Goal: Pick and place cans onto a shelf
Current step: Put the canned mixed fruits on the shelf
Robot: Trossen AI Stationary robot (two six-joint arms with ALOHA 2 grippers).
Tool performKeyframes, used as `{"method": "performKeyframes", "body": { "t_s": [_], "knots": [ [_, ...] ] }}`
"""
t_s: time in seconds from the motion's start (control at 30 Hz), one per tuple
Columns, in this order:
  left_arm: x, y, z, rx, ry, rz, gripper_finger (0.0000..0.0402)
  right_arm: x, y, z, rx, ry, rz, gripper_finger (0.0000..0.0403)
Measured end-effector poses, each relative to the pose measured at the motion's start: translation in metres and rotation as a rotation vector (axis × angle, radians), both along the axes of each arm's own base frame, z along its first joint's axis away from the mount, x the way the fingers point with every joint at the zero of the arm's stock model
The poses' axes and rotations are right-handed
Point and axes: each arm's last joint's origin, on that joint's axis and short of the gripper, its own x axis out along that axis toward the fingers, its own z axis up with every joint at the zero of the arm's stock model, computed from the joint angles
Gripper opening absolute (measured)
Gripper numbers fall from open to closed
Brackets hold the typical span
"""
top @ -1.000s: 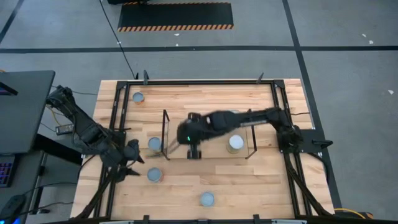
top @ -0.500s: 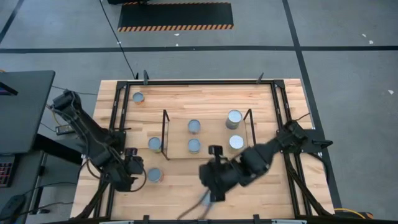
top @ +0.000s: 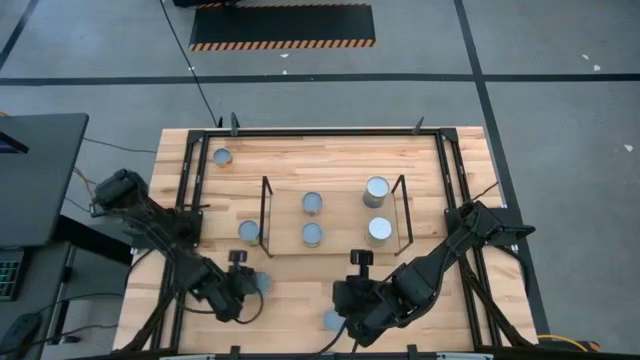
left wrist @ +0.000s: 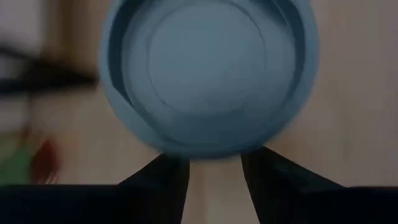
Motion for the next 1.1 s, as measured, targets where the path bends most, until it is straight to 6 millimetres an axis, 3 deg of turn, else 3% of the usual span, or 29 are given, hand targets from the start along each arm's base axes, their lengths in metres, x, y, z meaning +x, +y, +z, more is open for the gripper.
{"method": "performKeyframes", "body": {
  "t_s": [0.23, 0.47, 0.63, 0.9, 0.97, 1.1],
  "knots": [
    [0.041, -0.005, -0.019, -0.021, -0.163, -0.064, 0.0131, 0.018, -0.008, -0.040, -0.042, 0.019, 0.019, 0.0020],
    [0.062, 0.005, -0.024, -0.040, -0.213, -0.025, 0.0130, 0.052, -0.021, -0.075, 0.089, -0.044, 0.166, 0.0112],
    [0.054, 0.002, -0.013, -0.092, -0.183, -0.006, 0.0130, 0.070, -0.033, -0.085, 0.140, -0.129, 0.263, 0.0212],
    [0.022, -0.005, 0.016, -0.125, -0.110, 0.031, 0.0130, 0.086, -0.054, -0.109, 0.111, -0.248, 0.279, 0.0378],
    [0.014, -0.005, 0.024, -0.146, -0.106, 0.039, 0.0130, 0.089, -0.057, -0.110, 0.126, -0.280, 0.261, 0.0394],
    [0.005, -0.001, 0.037, -0.165, -0.118, 0.048, 0.0130, 0.094, -0.060, -0.110, 0.182, -0.313, 0.256, 0.0388]
  ]
}}
